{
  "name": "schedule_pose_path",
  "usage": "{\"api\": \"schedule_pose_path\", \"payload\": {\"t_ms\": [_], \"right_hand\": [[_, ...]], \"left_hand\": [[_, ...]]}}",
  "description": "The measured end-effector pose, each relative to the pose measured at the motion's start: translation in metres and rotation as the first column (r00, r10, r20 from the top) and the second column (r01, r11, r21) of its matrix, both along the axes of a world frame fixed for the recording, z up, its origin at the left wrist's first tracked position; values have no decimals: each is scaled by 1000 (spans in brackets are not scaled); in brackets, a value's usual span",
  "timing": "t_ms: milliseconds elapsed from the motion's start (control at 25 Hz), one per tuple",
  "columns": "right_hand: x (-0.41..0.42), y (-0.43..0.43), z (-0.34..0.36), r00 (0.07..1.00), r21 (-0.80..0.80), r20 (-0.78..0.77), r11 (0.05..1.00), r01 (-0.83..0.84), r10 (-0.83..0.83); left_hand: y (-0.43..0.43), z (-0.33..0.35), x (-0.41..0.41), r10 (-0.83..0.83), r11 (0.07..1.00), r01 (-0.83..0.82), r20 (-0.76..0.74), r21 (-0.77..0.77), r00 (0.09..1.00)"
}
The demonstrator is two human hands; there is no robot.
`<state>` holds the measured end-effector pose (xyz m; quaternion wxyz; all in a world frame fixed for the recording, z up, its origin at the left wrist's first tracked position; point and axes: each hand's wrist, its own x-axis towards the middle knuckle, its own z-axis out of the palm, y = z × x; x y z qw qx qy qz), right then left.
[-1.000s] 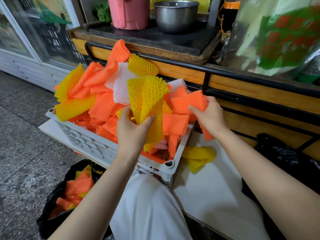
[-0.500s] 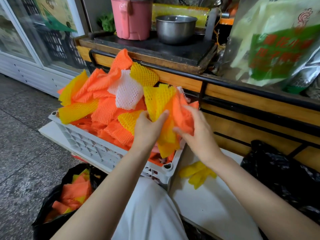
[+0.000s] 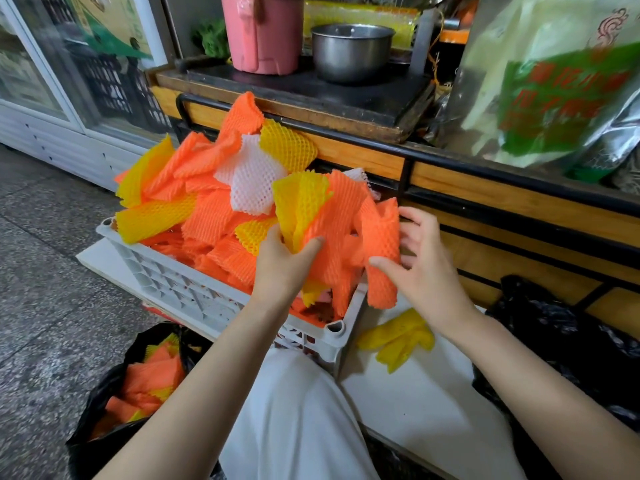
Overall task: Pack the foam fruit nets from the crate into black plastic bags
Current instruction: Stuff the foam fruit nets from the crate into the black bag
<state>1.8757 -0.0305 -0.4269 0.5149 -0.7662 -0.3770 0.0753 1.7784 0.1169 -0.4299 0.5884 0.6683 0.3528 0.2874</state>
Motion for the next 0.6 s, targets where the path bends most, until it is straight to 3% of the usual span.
{"api": "schedule_pose_path", "payload": {"t_ms": [80,160,280,480,600], "right_hand": [[-2,3,10,977,114,-207,993,-19,43],[-5,7,17,946,164,-299,984,-77,124],[-7,13,22,944,201,-294,975,-92,149],[0,19,12,953,227,-304,972,65,8],[-3,21,5,956,228,-290,973,38,31]], "left_hand": [[-3,5,-2,-13,998,12,26,69,1000],[-11,8,-2,-94,992,93,11,85,995],[-20,9,-4,-198,980,197,9,25,980],[-27,10,-15,-339,933,351,134,-84,931],[-32,10,-13,-358,934,358,58,-1,932]]}}
